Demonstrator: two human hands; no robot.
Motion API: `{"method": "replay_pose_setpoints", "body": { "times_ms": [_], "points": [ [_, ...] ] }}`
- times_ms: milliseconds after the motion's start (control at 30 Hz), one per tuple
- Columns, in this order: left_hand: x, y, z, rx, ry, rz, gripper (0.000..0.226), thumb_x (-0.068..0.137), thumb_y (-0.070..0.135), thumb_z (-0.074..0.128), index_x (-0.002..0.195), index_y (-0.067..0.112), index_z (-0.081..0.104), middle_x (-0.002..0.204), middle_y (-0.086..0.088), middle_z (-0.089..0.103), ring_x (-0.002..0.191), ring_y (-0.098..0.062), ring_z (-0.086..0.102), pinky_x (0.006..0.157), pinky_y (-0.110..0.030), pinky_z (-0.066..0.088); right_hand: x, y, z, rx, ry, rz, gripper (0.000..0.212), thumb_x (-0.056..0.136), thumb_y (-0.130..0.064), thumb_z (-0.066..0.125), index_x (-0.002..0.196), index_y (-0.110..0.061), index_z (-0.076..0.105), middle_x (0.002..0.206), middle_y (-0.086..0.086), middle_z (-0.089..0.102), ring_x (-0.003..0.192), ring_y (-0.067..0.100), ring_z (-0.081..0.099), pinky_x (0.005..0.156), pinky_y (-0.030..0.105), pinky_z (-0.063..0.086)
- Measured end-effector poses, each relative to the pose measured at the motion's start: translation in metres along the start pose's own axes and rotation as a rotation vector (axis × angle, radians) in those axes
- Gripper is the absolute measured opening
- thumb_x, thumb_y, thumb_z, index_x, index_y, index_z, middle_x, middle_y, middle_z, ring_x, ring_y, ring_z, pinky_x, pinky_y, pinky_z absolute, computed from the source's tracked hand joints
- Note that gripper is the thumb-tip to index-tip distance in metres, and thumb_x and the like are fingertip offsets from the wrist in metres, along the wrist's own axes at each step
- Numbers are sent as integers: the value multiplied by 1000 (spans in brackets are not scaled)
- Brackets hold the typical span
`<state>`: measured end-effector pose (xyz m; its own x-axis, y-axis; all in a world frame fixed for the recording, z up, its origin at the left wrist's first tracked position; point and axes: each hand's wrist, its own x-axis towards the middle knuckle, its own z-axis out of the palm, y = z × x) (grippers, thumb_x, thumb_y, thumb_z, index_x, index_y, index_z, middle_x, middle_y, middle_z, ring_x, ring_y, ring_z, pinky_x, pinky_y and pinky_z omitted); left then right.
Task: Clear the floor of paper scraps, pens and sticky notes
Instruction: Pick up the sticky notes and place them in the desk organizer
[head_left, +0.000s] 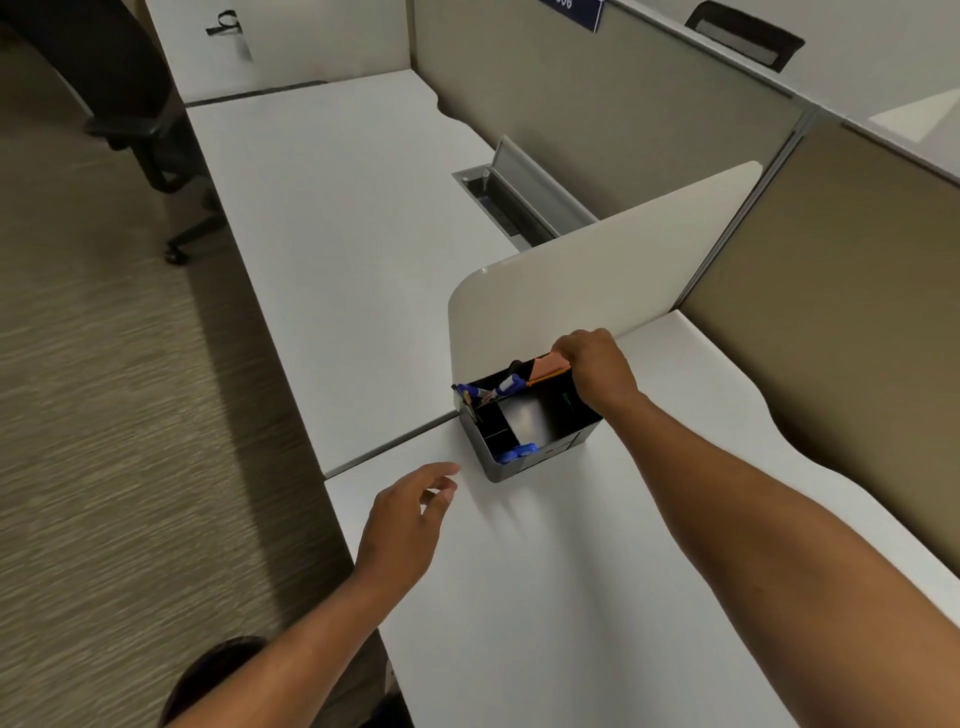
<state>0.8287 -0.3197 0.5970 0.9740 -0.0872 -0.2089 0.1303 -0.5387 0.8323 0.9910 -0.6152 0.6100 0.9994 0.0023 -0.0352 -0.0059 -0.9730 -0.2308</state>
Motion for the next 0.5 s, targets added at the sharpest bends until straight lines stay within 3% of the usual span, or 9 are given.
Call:
{"method": "replay_pose_setpoints", "body": {
  "times_ms": [167,300,400,500],
  "points": [
    [1,3,-3,-36,12,-6,27,105,22,60,129,33,69,109,15,74,103,-8,69,90,-41,64,-8,-3,11,-63,-160,66,51,94,-3,48,132,-31,68,123,9,65,114,34,55,82,35,46],
    [1,7,-7,-64,24,3,28,106,22,59,129,33,68,110,13,74,104,-8,69,91,-43,63,-17,-5,16,-56,-198,84,61,96,-2,52,151,-30,51,150,3,53,132,34,46,102,42,48],
    [2,11,-10,-69,40,30,27,106,23,59,129,34,68,110,15,73,103,-7,69,90,-42,63,-30,-9,17,20,-93,84,76,90,6,50,158,-25,38,168,-4,32,146,36,35,109,47,44],
    [2,16,-12,-73,47,40,26,106,25,58,128,35,68,110,14,74,104,-7,69,91,-43,63,-45,-18,8,127,76,95,76,85,9,50,156,-18,43,165,3,38,143,35,38,110,46,42]
  ]
}}
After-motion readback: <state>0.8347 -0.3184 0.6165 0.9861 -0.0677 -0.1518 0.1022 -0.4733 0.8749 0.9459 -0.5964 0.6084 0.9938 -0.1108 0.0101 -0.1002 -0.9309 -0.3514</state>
